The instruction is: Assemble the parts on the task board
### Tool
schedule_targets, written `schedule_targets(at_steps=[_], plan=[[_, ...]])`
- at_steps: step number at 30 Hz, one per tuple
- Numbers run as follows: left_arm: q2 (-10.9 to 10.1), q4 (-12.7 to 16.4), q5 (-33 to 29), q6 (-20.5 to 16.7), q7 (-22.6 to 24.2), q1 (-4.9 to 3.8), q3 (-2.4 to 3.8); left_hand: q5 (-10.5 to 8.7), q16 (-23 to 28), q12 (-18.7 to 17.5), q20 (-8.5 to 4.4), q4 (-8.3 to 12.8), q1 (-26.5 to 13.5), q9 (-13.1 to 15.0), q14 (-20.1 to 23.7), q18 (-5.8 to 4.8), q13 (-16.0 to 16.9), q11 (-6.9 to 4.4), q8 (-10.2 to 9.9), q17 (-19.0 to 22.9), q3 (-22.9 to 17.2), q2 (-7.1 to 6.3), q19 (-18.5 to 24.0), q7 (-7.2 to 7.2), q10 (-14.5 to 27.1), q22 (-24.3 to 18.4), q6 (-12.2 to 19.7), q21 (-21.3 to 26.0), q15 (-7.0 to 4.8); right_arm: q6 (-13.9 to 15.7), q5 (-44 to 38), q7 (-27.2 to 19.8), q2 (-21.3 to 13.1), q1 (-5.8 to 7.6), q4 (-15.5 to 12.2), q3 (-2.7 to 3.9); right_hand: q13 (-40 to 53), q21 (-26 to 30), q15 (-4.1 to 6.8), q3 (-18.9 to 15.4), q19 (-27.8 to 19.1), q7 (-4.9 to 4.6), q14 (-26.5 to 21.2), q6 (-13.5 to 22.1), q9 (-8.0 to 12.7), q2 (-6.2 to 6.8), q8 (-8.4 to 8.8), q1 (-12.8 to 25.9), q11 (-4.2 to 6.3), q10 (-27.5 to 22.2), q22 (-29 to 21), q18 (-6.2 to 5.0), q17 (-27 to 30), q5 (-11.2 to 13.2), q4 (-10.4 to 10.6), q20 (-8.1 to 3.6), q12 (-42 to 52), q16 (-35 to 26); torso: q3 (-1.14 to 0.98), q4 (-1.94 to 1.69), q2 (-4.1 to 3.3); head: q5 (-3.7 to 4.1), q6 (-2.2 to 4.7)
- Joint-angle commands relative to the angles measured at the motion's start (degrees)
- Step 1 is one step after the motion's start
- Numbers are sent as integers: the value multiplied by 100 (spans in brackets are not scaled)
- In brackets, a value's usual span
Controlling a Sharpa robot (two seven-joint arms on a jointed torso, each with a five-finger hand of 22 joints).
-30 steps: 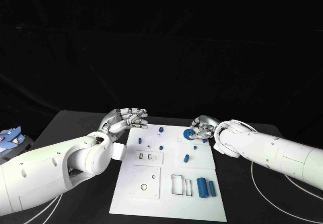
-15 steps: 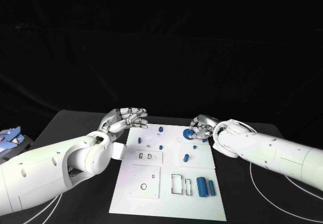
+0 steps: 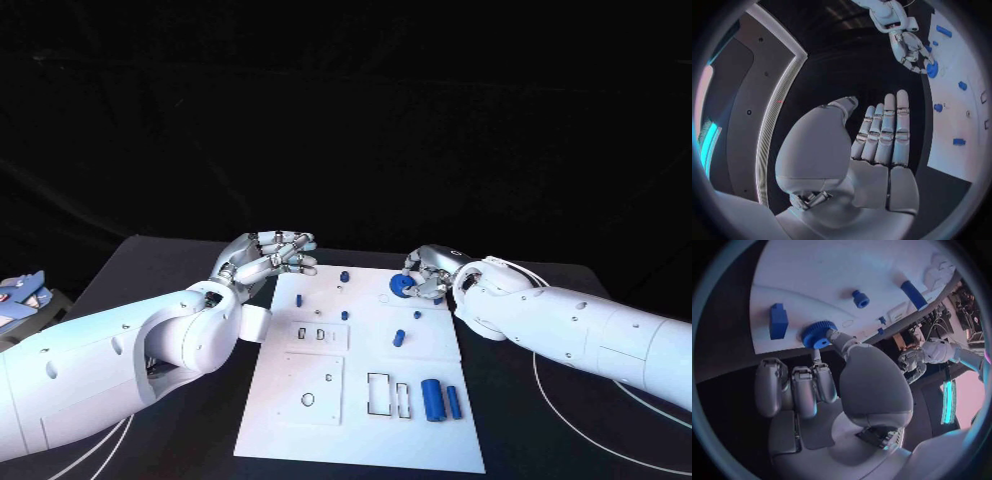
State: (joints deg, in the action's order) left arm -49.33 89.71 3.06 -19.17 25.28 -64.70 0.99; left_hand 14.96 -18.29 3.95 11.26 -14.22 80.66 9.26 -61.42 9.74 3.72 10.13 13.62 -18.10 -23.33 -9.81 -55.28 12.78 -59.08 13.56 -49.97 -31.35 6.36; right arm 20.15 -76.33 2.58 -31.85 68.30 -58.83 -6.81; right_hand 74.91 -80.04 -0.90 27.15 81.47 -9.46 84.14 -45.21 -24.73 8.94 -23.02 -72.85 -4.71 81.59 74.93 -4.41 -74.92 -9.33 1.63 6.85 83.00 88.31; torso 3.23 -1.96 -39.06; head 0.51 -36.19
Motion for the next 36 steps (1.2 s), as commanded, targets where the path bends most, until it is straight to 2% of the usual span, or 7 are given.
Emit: schedule_targets(at_steps=[1, 7, 11, 16, 20, 24, 36], plan=[[14, 5, -12, 113, 13, -7, 4, -20, 32, -31, 2, 35, -14, -6, 31, 45, 1, -3, -24, -11, -15, 53, 43, 91, 38, 10, 48, -38, 3, 227, -255, 62, -18, -24, -60, -14, 555, -42, 56, 102, 37, 21, 454, -79, 39, 69, -24, 99, 25, 57, 197, 117, -865, -243, 26, -39, 35, 23, -1, 0, 0, 0, 6], [15, -1, -10, 119, 4, -7, 4, -20, 32, -31, 2, 35, -14, -6, 31, 45, 1, -3, -24, -11, -15, 53, 43, 91, 38, 10, 48, -38, 3, 694, -375, 78, -84, -21, -316, -12, 594, -78, 68, 154, 69, 38, 460, -144, 59, 79, -29, 131, 40, 94, 251, 129, -891, -356, 33, -50, 60, 29, -7, 4, 3, -11, 19], [16, -6, -9, 119, 0, -7, 4, -20, 32, -31, 2, 35, -14, -6, 31, 45, 1, -3, -24, -11, -15, 53, 43, 91, 38, 10, 48, -38, 3, 982, -623, 162, -101, -4, -588, -9, 611, -97, 76, 182, 85, 48, 462, -185, 66, 81, -27, 148, 50, 111, 279, 135, -900, -398, 37, -57, 71, 32, -6, 3, 0, -7, 38], [25, -10, -8, 121, 0, -6, 4, -20, 32, -31, 2, 35, -14, -6, 31, 45, 1, -3, -24, -11, -15, 53, 43, 91, 38, 10, 48, -38, 3, 1170, -856, 268, -15, 15, -849, -8, 620, -105, 80, 195, 93, 53, 462, -204, 69, 81, -23, 159, 54, 120, 291, 137, -899, -413, 41, -60, 76, 31, 0, -7, 2, -13, 43], [34, -14, -8, 121, -2, -6, 4, -20, 32, -31, 2, 35, -14, -6, 31, 45, 1, -3, -24, -11, -15, 53, 43, 91, 38, 10, 48, -38, 3, 1259, -1001, 328, 106, 19, -943, -7, 617, -107, 82, 204, 94, 56, 462, -214, 72, 78, -19, 167, 57, 119, 294, 138, -900, -419, 46, -62, 74, 32, 2, -14, -9, -10, 52], [41, -13, -8, 119, -4, -6, 4, -20, 32, -31, 2, 35, -14, -6, 31, 45, 1, -3, -24, -11, -15, 53, 43, 91, 38, 10, 48, -38, 3, 1273, -1068, 359, 263, 15, -939, -8, 621, -112, 83, 210, 99, 57, 463, -219, 74, 74, -15, 170, 58, 123, 302, 140, -907, -421, 49, -64, 76, 33, 14, -12, -10, -4, 50], [62, 2, -5, 118, -7, -7, 5, -20, 32, -31, 2, 35, -14, -6, 31, 45, 1, -3, -24, -11, -15, 53, 43, 91, 38, 10, 48, -38, 3, 1132, -1074, 379, 740, -71, -619, -23, 618, -104, 86, 218, 92, 57, 463, -223, 80, 72, -3, 189, 59, 121, 292, 137, -905, -414, 60, -67, 73, 33, 13, -17, -16, -17, 23]])
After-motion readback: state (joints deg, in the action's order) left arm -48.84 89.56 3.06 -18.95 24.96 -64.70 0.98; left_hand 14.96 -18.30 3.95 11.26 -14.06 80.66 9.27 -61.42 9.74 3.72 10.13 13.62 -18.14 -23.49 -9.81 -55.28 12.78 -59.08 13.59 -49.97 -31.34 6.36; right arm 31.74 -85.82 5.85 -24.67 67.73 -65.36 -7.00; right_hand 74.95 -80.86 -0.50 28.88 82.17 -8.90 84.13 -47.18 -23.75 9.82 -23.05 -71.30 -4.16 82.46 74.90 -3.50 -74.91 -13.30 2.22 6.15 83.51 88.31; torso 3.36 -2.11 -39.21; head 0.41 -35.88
